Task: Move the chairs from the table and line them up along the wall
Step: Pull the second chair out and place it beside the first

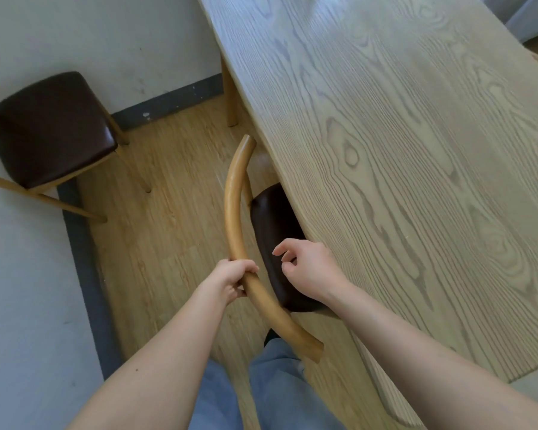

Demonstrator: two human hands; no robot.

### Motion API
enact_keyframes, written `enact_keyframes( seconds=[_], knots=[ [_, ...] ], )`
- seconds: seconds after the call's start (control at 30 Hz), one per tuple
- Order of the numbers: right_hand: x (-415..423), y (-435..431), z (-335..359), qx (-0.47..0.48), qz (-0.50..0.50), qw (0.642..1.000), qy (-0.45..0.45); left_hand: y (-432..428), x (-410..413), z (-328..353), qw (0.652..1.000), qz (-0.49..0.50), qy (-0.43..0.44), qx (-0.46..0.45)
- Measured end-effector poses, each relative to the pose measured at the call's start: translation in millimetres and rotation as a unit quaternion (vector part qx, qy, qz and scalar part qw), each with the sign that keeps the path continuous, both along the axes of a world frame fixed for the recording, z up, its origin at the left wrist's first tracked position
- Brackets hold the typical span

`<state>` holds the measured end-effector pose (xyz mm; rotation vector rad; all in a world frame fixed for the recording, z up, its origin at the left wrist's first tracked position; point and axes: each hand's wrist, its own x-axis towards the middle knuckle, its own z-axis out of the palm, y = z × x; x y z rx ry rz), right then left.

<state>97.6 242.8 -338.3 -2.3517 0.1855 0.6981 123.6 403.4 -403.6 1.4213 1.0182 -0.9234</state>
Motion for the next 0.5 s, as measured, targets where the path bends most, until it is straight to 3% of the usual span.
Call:
enact_keyframes(
  seconds=[0.5],
  knots=[
    [15,19,11,-0.038,0.033,0.999,-0.017,-3,11,34,0.994,0.066,-0.080,0.027]
  ],
)
